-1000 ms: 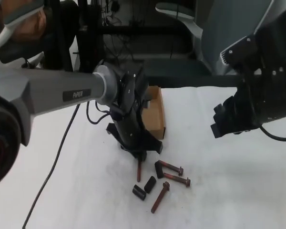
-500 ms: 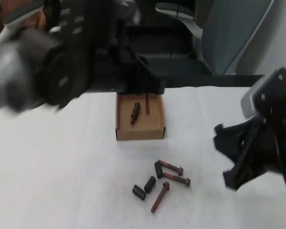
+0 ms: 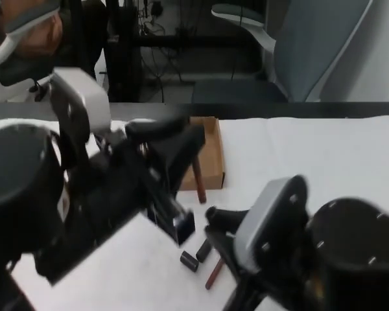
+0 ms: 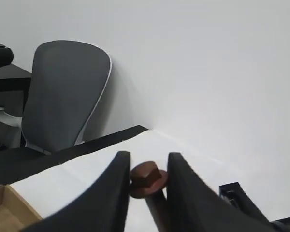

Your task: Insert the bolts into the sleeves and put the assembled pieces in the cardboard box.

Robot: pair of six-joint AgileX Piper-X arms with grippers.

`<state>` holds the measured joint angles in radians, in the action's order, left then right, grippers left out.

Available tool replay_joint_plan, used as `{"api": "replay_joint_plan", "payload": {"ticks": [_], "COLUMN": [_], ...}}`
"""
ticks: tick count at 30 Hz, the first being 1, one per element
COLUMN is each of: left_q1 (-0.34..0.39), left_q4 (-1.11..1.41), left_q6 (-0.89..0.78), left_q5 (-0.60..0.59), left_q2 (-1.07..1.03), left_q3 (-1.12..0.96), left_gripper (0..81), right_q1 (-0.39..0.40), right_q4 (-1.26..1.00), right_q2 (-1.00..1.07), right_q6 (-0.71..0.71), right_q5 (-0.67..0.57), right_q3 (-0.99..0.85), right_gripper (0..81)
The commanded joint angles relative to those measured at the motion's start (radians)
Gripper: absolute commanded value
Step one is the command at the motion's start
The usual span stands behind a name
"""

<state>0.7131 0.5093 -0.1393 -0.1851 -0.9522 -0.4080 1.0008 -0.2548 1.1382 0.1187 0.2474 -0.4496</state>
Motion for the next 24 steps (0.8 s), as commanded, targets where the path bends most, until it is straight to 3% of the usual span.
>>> {"api": "replay_joint_plan", "payload": {"ticks": [1, 7, 24], "left_q1": [0.008, 0.006, 0.006], "left_q4": [0.016, -0.019, 0.013], "left_q6": [0.042, 0.122, 0.209], "left_q5": [-0.028, 0.007, 0.112], "left_q2": [0.012, 0.012, 0.012], "left_q3": [0.004, 0.004, 0.005], "left_gripper": [1.8, 1.8, 1.8], "right_q1": [0.048, 0.088, 0.099], "right_q4": [-0.145, -0.291, -0.282], "right_q2": [0.08, 0.122, 0.073], "right_q6": [-0.007, -0.007, -0.039], "right_q5": [0.094, 0.148, 0.158], "right_q3": [0.0, 0.0, 0.0], "right_gripper": [0.4, 0.4, 0.4]}}
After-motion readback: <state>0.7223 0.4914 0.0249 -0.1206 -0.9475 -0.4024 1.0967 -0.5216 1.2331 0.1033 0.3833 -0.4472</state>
